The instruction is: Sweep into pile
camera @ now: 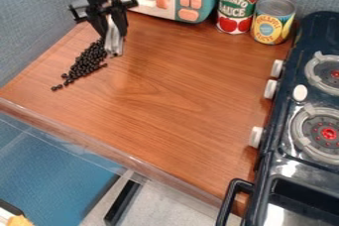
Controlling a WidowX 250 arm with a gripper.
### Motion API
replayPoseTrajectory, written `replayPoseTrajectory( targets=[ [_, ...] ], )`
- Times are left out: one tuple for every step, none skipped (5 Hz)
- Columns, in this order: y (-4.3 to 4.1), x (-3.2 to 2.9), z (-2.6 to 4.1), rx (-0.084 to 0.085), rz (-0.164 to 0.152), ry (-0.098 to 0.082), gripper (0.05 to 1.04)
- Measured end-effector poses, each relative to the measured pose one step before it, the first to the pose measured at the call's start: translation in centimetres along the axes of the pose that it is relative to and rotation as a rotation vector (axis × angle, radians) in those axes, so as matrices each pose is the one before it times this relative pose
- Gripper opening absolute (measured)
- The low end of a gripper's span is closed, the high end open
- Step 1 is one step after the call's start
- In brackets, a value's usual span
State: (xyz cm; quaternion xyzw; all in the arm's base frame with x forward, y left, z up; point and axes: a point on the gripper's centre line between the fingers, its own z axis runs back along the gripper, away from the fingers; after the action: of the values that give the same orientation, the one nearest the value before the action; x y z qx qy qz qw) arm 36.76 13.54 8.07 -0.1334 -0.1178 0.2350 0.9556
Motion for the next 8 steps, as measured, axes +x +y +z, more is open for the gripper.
replayPoseTrajectory(
  targets=[
    [-0.679, -1.356, 2.831, -0.0432, -0.0539, -0.0391, 0.37],
    [-2.244, -3.475, -0.387, 0.0222, -0.202, 0.0215, 0.37],
    [-2.345, -1.996, -0.354, 0.0068, -0.1484, 0.0102, 0.37],
    [-1.545, -0.484, -0.829, 0.0131, -0.0954, 0.0341, 0.37],
    [-0.345, -0.814, -2.41, 0.014, -0.0185, 0.0579, 0.37],
    [-0.112, -0.273, -2.144, 0.0305, -0.0285, 0.0484, 0.37],
    [0.34, -0.357, -1.422, 0.0407, -0.0097, 0.0226, 0.431],
    [0.125, -0.083, 0.047, 0.0083, -0.0207, 0.005, 0.744]
  ],
)
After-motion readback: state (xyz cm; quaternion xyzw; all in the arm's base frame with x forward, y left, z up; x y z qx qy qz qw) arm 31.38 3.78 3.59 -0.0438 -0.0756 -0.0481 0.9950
